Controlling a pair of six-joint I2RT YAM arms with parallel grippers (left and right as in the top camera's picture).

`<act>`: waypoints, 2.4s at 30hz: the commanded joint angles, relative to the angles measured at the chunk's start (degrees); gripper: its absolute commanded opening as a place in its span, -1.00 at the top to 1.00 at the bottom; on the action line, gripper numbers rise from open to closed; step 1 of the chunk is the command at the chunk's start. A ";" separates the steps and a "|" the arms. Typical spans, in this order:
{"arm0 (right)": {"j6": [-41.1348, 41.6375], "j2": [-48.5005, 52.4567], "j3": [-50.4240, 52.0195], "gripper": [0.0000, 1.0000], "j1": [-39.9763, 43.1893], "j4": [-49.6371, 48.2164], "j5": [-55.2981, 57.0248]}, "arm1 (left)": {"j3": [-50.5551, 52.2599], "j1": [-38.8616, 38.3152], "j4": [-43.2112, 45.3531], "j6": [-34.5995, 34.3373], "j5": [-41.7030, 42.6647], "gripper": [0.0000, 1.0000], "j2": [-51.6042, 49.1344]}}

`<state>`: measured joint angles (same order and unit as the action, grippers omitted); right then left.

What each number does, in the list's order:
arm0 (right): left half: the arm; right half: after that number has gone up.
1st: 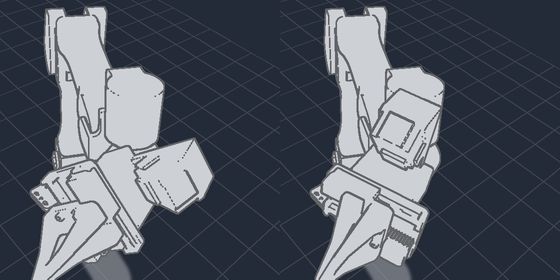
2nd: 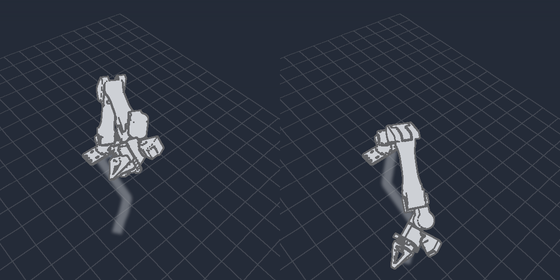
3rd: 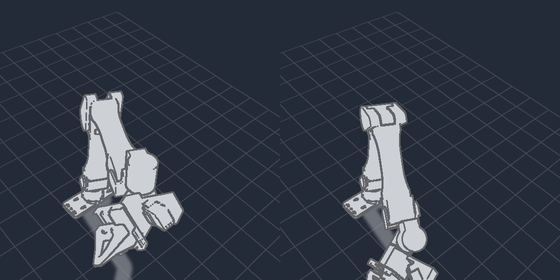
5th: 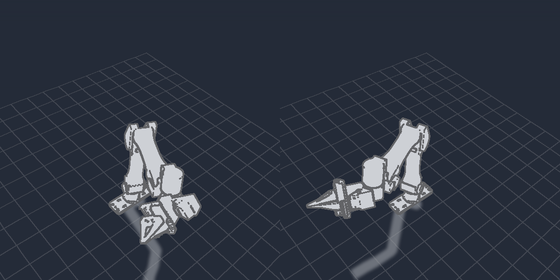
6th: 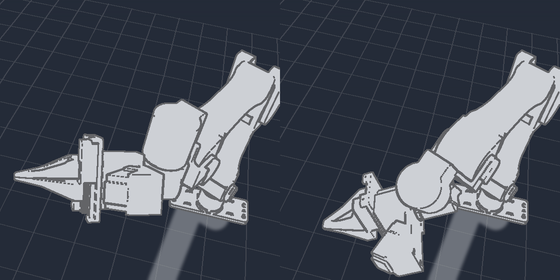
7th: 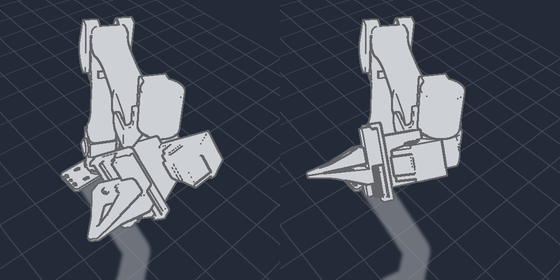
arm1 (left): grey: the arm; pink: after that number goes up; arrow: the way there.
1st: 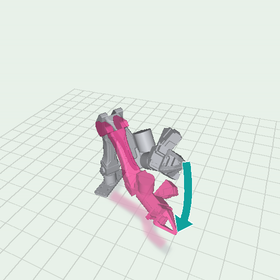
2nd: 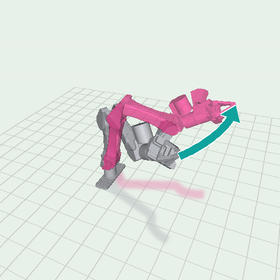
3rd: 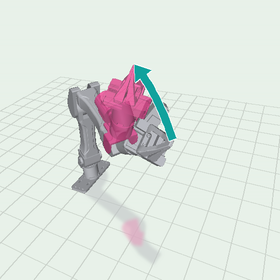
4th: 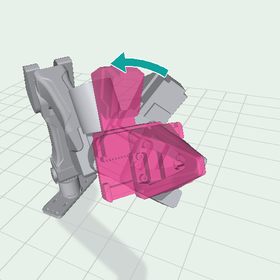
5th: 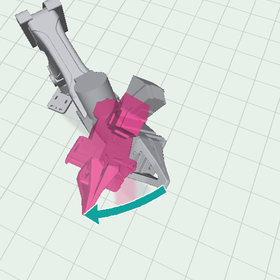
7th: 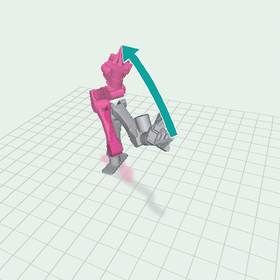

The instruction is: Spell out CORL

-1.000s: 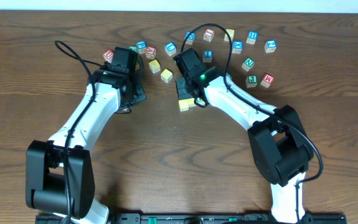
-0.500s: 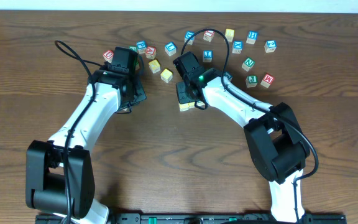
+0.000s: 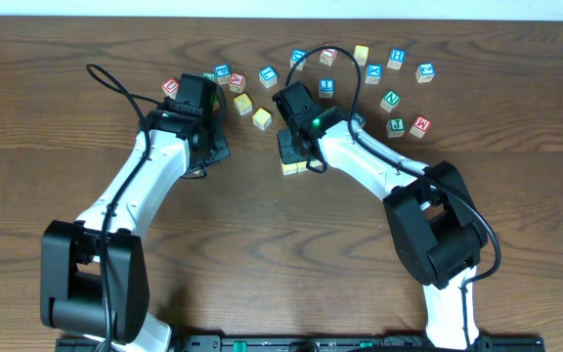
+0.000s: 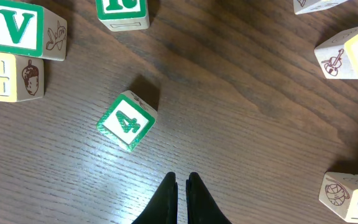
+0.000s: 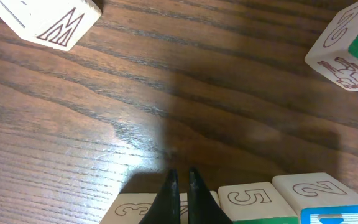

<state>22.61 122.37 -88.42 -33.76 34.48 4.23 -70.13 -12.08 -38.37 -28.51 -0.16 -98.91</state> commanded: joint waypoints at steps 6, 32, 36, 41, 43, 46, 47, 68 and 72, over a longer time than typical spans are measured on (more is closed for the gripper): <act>0.98 0.20 0.17 0.98 -0.02 -1.09 -0.31 | -0.22 -0.13 -0.11 -0.31 -0.31 0.85 -0.13; 1.16 0.15 -0.66 0.98 3.80 -0.46 -0.26 | -0.22 -0.13 -0.11 -0.31 -0.31 0.85 -0.13; 1.16 0.15 -0.66 0.98 3.61 -0.39 -0.20 | -0.22 -0.13 -0.11 -0.31 -0.31 0.85 -0.13; 1.18 0.15 -0.66 0.98 3.63 0.92 0.11 | -0.22 -0.13 -0.11 -0.28 -0.31 0.85 -0.13; 1.16 0.15 -0.63 0.98 3.61 1.40 0.13 | -0.22 -0.13 -0.11 -0.31 -0.31 0.85 -0.13; 1.16 0.15 -0.63 0.98 3.54 1.46 0.13 | -0.22 -0.13 -0.11 -0.31 -0.31 0.85 -0.13; 1.16 0.15 -0.63 0.98 3.54 1.44 0.13 | -0.22 -0.13 -0.11 -0.31 -0.31 0.85 -0.13; 1.18 0.15 -0.63 0.98 3.54 2.21 0.11 | -0.22 -0.13 -0.11 -0.31 -0.31 0.85 -0.13; 1.16 0.13 -0.68 0.98 3.76 1.36 0.13 | -0.22 -0.13 -0.11 -0.28 -0.31 0.85 -0.13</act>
<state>23.05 122.37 -88.86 -29.85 36.32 3.86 -70.13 -12.08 -38.44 -28.51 -0.16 -98.89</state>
